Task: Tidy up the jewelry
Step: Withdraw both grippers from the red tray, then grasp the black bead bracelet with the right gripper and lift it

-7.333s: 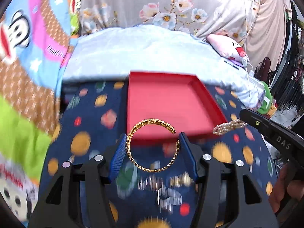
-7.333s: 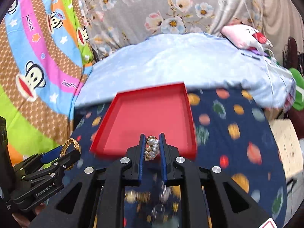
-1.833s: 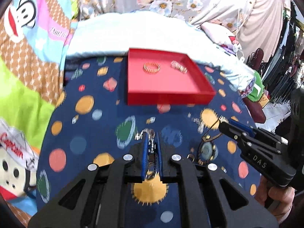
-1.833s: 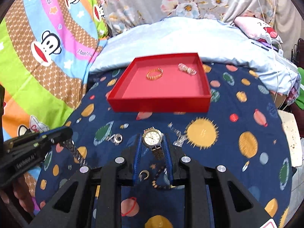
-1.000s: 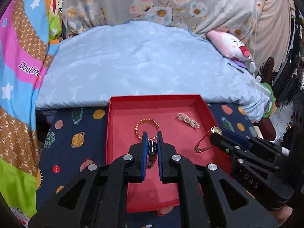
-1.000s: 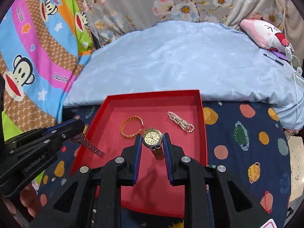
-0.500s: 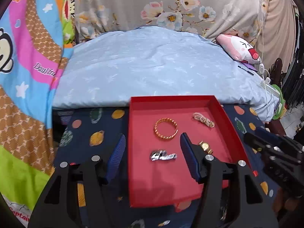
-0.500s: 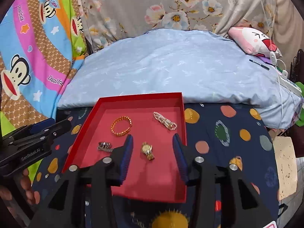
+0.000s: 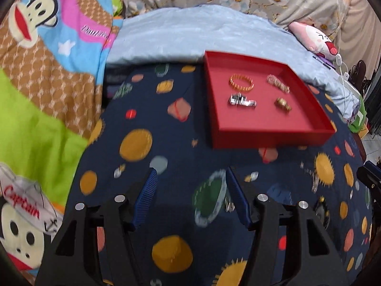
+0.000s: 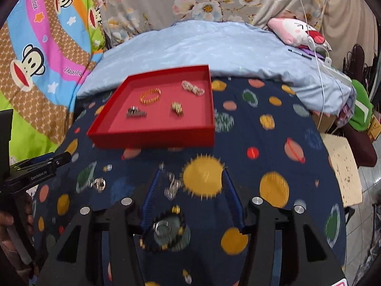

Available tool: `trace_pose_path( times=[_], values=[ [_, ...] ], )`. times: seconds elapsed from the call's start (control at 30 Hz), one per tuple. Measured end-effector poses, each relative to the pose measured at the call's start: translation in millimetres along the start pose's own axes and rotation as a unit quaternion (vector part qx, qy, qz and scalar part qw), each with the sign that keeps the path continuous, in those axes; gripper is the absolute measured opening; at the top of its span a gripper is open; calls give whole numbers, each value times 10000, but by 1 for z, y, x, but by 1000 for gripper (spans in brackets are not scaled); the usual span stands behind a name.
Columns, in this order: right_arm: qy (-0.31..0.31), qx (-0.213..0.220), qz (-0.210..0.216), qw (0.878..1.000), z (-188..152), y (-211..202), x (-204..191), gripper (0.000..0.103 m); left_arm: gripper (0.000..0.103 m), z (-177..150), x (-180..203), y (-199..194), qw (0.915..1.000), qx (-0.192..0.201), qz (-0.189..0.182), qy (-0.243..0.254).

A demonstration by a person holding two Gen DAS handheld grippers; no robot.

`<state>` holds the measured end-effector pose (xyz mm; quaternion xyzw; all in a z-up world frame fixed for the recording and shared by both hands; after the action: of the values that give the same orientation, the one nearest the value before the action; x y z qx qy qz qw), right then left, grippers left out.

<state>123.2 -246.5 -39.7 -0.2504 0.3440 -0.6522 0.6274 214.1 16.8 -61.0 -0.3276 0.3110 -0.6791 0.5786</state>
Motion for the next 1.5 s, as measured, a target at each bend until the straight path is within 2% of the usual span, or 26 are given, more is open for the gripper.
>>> trace_pose_path(
  times=[0.13,0.3,0.77,0.9,1.07,1.27,1.5],
  values=[
    [65,-209,48,9997,-27,-1,-1,52,58,-32,3,0,9998,-204,-2,15],
    [158,-368,89,9992,-50,-1,-3,52,58,-58,10,3,9993,-358,-14,45],
    [49,-590,108,9982,-72,12,-14,51,58,-73,26,2,9988,-468,-118,105],
    [142,-640,166,9977,-74,19,-13,47,58,-77,24,4,9986,-521,-108,83],
    [182,-674,133,9975,-72,28,-10,32,58,-79,19,6,9985,-550,-72,15],
    [209,-766,116,9968,-71,39,-8,22,58,-79,17,8,9985,-551,-78,-5],
    [-67,-706,-219,9972,-65,46,-10,15,58,-77,17,10,9984,-555,-88,-16]
  ],
)
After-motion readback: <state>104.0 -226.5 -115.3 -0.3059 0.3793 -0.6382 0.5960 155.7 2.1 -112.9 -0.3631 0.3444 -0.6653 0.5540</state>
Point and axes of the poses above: each gripper's, at about its wrist camera, not at the fingertips, and y roughly the way its jaws point, x to its right, z to its top, the point moved 6 cm from there along y, roughly the way its jaws point, and after that the axes turned 2 degrees about -y, right-handed, at the moved point
